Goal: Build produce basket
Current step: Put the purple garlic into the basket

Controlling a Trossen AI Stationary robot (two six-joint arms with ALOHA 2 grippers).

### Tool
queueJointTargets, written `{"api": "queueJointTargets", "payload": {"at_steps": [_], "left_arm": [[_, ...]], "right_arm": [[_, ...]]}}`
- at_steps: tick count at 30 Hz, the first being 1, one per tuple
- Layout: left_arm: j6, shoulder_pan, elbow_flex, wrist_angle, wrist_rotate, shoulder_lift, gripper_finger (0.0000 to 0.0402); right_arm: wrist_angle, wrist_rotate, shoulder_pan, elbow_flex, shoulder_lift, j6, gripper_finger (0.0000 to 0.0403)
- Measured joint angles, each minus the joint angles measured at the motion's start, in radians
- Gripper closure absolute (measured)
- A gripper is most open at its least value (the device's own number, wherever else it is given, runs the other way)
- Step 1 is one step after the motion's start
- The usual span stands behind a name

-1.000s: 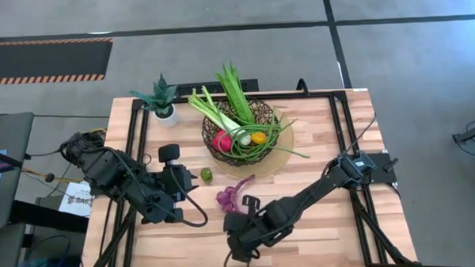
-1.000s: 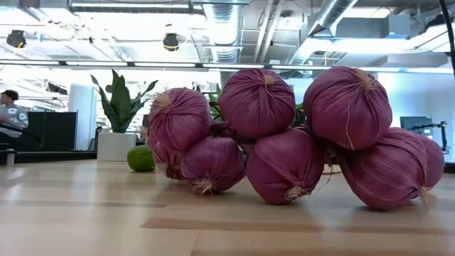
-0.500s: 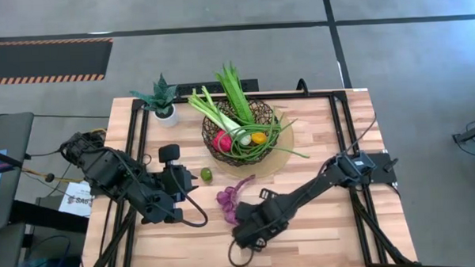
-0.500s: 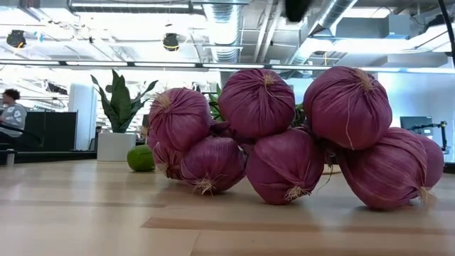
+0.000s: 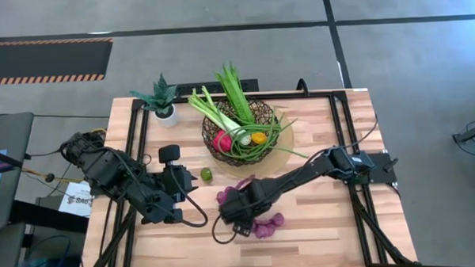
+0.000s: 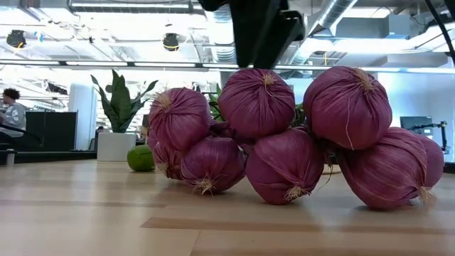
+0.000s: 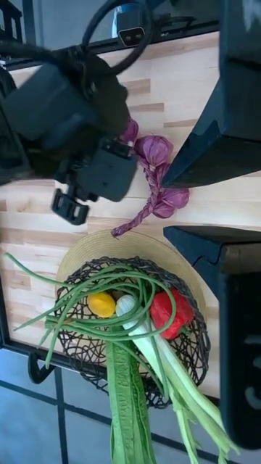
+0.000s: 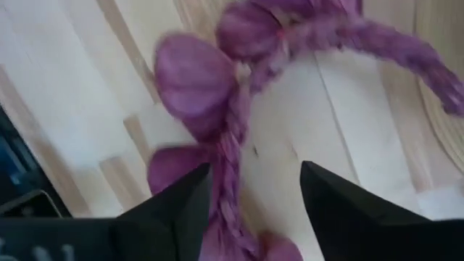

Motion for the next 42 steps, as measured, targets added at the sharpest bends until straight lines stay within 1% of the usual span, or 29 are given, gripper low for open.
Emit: {"api": "queueJointTargets", "payload": {"at_steps": [3,8,12,15,18,22,28,30,32,34,36,38,39,40,42], "left_arm": [[0.001,0.0,0.0,0.0,0.0,0.0,0.032],[0.004,0.0,0.0,0.0,0.0,0.0,0.032],[0.004,0.0,0.0,0.0,0.0,0.0,0.032],[0.004,0.0,0.0,0.0,0.0,0.0,0.032],[0.004,0.0,0.0,0.0,0.0,0.0,0.032],[0.004,0.0,0.0,0.0,-0.001,0.0,0.032],[0.004,0.0,0.0,0.0,-0.001,0.0,0.032],[0.003,0.0,0.0,0.0,-0.001,0.0,0.032],[0.0,0.0,0.0,0.0,-0.001,0.0,0.032],[-0.001,0.0,0.0,0.0,-0.001,0.0,0.032],[-0.001,0.0,0.0,0.0,-0.001,0.0,0.032],[-0.001,0.0,0.0,0.0,0.0,0.0,0.032],[-0.001,0.0,0.0,0.0,0.001,0.0,0.032],[-0.001,0.0,0.0,0.0,0.002,0.0,0.032],[-0.002,0.0,0.0,0.0,0.005,0.0,0.032]], "right_arm": [[0.095,0.0,-0.007,-0.056,0.0,-0.026,0.0157],[0.214,-0.004,-0.011,-0.11,-0.003,-0.057,0.0154],[0.245,-0.004,-0.011,-0.146,0.003,-0.075,0.0154],[0.306,-0.003,-0.012,-0.194,-0.003,-0.076,0.0154],[0.316,-0.003,-0.011,-0.227,0.003,-0.076,0.0154],[0.409,-0.013,-0.014,-0.293,-0.003,-0.073,0.0154],[0.488,-0.02,-0.017,-0.337,-0.004,-0.081,0.0154],[0.503,-0.02,-0.021,-0.343,-0.004,-0.082,0.016],[0.522,-0.027,-0.022,-0.344,-0.004,-0.083,0.0181],[0.547,-0.028,-0.022,-0.344,-0.003,-0.09,0.0221],[0.565,-0.027,-0.016,-0.34,-0.003,-0.107,0.0282],[0.564,-0.022,-0.006,-0.32,-0.001,-0.115,0.0353],[0.564,-0.021,-0.003,-0.308,0.001,-0.128,0.0372],[0.559,-0.017,0.001,-0.296,0.002,-0.136,0.0378],[0.544,-0.009,0.012,-0.265,0.006,-0.137,0.0374]]}}
